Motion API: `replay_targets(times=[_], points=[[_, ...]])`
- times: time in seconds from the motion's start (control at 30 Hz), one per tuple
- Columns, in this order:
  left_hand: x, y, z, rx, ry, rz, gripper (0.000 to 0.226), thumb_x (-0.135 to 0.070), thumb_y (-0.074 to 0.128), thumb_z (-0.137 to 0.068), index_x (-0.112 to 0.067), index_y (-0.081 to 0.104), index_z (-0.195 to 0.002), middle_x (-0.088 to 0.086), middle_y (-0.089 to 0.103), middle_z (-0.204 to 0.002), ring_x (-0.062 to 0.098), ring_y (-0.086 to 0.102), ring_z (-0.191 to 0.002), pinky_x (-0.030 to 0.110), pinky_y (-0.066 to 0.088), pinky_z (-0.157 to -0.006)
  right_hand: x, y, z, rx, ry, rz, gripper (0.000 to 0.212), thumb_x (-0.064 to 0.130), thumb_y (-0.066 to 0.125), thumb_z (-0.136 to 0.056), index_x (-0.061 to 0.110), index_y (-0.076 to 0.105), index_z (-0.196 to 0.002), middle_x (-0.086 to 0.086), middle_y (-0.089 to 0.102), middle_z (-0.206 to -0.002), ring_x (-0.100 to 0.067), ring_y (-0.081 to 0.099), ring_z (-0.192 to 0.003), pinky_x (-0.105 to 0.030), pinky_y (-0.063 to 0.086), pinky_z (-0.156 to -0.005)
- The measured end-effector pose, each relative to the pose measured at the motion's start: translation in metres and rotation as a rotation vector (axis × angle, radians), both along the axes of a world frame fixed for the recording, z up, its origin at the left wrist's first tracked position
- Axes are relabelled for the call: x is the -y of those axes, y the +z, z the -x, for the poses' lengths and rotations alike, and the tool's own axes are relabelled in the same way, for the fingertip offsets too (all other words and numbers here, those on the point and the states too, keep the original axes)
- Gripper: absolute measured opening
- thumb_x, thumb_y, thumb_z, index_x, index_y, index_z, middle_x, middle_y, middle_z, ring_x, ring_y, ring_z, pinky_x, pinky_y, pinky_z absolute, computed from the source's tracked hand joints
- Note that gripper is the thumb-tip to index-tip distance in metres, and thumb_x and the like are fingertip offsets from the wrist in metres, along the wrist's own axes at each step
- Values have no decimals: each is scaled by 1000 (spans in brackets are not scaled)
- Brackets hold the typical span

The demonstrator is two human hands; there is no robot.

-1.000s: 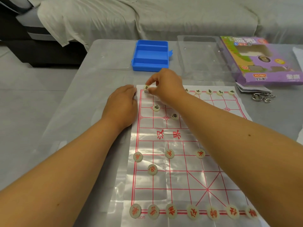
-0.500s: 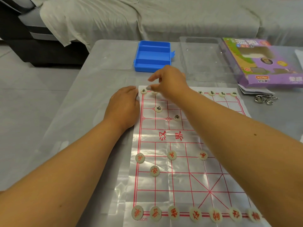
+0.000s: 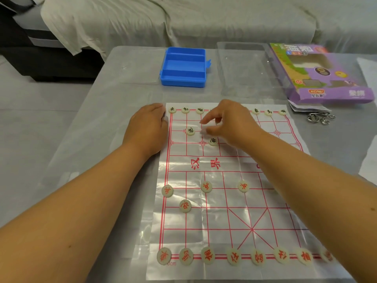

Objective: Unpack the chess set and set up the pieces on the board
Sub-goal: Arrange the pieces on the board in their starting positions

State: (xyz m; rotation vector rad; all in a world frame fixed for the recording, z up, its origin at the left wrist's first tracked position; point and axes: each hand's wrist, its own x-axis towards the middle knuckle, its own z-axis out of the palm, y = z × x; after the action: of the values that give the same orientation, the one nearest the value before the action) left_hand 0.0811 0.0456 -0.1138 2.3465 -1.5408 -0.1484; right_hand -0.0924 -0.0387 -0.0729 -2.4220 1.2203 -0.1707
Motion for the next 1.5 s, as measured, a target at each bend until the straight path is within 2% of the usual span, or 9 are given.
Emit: replay_targets(times=[0.2,0.47,0.63,0.8,0.97,1.13,1.3,1.5], points=[[1,-2,-2,12,0,-3,43,-26,35,-100,-11,45,-139,7,46,-143,23,41,-131,36,30,-112,-11,-7,-16,-33,34,39,40,48,69,-76,32,67,-113,1,58,-119,-20,52,-106,-38,42,-97],[1,-1,0,15,13,-9,43,-27,34,-101,-12,43,-140,6,45,-145,23,40,-132,36,29,-113,-12,-10,-30,29,29,70,32,48,69,-77,33,69,-106,4,59,-110,-17,51,-101,-35,40,-90],[1,-1,0,7,19,-12,44,-28,34,-101,-12,42,-141,6,44,-146,23,39,-133,36,29,-113,-12,-17,-32,40,12,36,29,46,70,-76,32,71,-102,3,60,-116,-20,53,-104,-41,44,-96],[1,1,0,6,22,-20,45,-28,34,-101,-12,41,-142,6,42,-147,23,38,-134,37,29,-114,-11,-16,-32,43,15,32,34,46,71,-76,32,70,-106,3,60,-116,-20,53,-105,-41,44,-96],[0,3,1,-8,3,-5,43,-27,34,-100,-11,44,-139,6,46,-143,22,41,-131,37,32,-112,-9,1,-12,95,13,28,40,44,71,-76,32,66,-113,9,50,-91,-12,50,-88,-35,46,-87],[-1,4,4,-5,8,-17,43,-28,34,-101,-11,44,-139,6,46,-144,23,41,-132,36,31,-111,7,21,30,240,-132,50,33,36,71,-78,28,68,-110,14,49,-81,-4,46,-69,-15,34,-62],[0,1,2,-1,13,-29,45,-28,34,-101,-12,41,-142,6,43,-146,23,38,-134,38,30,-114,26,29,67,301,-281,42,28,32,72,-79,25,69,-106,8,50,-74,-5,45,-63,-17,38,-56],[0,3,3,6,9,-19,42,-26,34,-101,-10,44,-139,7,46,-144,24,40,-132,38,31,-111,34,24,87,295,-331,41,26,31,72,-79,23,70,-104,4,53,-69,-7,45,-58,-19,34,-52]])
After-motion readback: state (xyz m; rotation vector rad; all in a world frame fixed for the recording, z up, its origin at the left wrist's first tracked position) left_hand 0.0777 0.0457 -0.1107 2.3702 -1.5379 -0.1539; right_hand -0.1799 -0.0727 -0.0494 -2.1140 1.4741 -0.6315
